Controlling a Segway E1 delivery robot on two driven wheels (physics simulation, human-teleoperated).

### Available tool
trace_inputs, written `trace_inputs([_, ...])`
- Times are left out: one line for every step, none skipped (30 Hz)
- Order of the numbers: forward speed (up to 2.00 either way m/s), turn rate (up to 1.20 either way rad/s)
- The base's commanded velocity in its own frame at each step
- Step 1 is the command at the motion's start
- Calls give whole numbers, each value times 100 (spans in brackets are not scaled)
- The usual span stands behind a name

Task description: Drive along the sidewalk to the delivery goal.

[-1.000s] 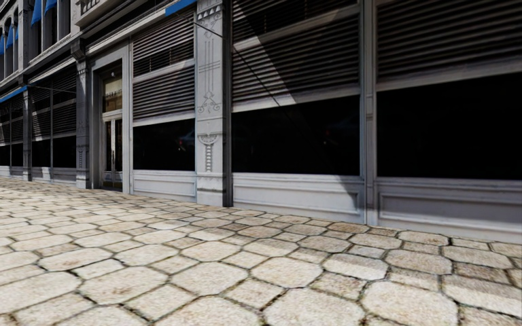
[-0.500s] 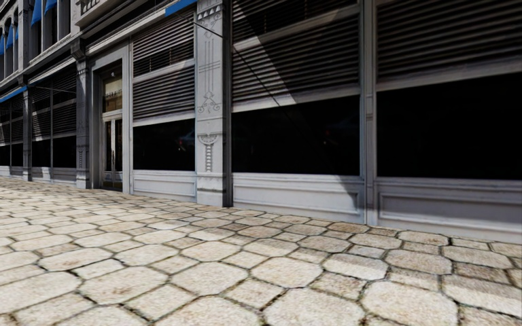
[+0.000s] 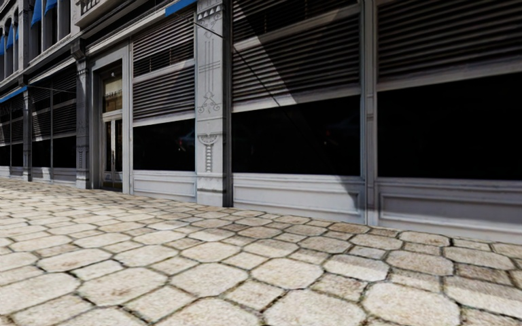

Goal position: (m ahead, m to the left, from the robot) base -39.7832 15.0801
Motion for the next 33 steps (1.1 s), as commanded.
trace_inputs([51, 26])
trace_inputs([51, 26])
trace_inputs([52, 29])
trace_inputs([52, 36])
trace_inputs([52, 36])
trace_inputs([52, 43])
trace_inputs([53, 46])
trace_inputs([54, 46])
trace_inputs([55, 47])
trace_inputs([55, 47])
trace_inputs([56, 48])
trace_inputs([58, 50])
trace_inputs([58, 51])
trace_inputs([58, 51])
trace_inputs([58, 51])
trace_inputs([59, 51])
trace_inputs([61, 51])
trace_inputs([63, 51])
trace_inputs([63, 51])
trace_inputs([63, 51])
trace_inputs([64, 51])
trace_inputs([64, 51])
trace_inputs([64, 51])
trace_inputs([66, 51])
trace_inputs([69, 51])
trace_inputs([69, 51])
trace_inputs([71, 51])
trace_inputs([71, 51])
trace_inputs([72, 51])
trace_inputs([72, 51])
trace_inputs([72, 51])
trace_inputs([72, 51])
trace_inputs([72, 51])
